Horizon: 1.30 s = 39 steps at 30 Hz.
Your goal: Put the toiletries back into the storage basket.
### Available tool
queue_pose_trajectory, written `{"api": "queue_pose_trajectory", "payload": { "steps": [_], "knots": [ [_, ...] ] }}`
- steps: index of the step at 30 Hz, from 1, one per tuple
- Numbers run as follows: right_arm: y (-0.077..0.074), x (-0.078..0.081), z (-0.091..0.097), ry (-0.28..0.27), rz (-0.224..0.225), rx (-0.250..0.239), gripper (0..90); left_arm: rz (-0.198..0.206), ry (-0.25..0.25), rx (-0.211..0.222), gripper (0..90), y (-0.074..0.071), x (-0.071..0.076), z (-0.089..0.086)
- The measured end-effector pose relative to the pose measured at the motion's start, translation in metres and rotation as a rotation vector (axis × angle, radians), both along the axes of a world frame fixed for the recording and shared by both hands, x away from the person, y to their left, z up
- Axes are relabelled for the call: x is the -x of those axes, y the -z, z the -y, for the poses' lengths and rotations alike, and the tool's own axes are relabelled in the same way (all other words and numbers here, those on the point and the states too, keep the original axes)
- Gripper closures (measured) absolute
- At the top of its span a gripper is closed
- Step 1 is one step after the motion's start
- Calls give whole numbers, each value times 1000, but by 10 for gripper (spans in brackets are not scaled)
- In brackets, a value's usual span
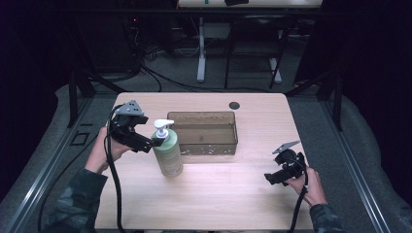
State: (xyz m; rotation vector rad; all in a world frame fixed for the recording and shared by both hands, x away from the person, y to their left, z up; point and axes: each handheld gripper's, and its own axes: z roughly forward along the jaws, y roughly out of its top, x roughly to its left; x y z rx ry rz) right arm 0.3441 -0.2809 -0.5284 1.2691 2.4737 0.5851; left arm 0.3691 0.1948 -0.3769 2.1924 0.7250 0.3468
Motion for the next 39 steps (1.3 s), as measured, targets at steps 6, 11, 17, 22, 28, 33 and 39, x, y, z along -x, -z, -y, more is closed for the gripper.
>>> {"api": "queue_pose_trajectory", "payload": {
  "steps": [6, 11, 17, 22, 28, 33, 39],
  "knots": [
    [-1, 1, 1, -2, 4, -16, 0, 0, 15, -10, 21, -7, -3, 4],
    [-1, 1, 2, -8, -2, -15, 0, -10, 33, -44, 20, -14, -6, 7],
    [-2, 1, 2, -17, 11, -9, 0, -47, 68, -87, 54, -21, -10, 8],
    [-3, 2, 2, -27, 27, -14, 0, -64, 79, -132, 66, -25, -12, 9],
    [-3, 2, 2, -36, 29, -11, 0, -81, 91, -172, 1, -29, -15, 11],
    [-4, 2, 2, -34, 23, -21, 0, -91, 104, -203, 2, -33, -17, 15],
    [-4, 2, 2, -43, 23, -7, 0, -99, 139, -247, 95, -37, -20, 24]
  ]
}}
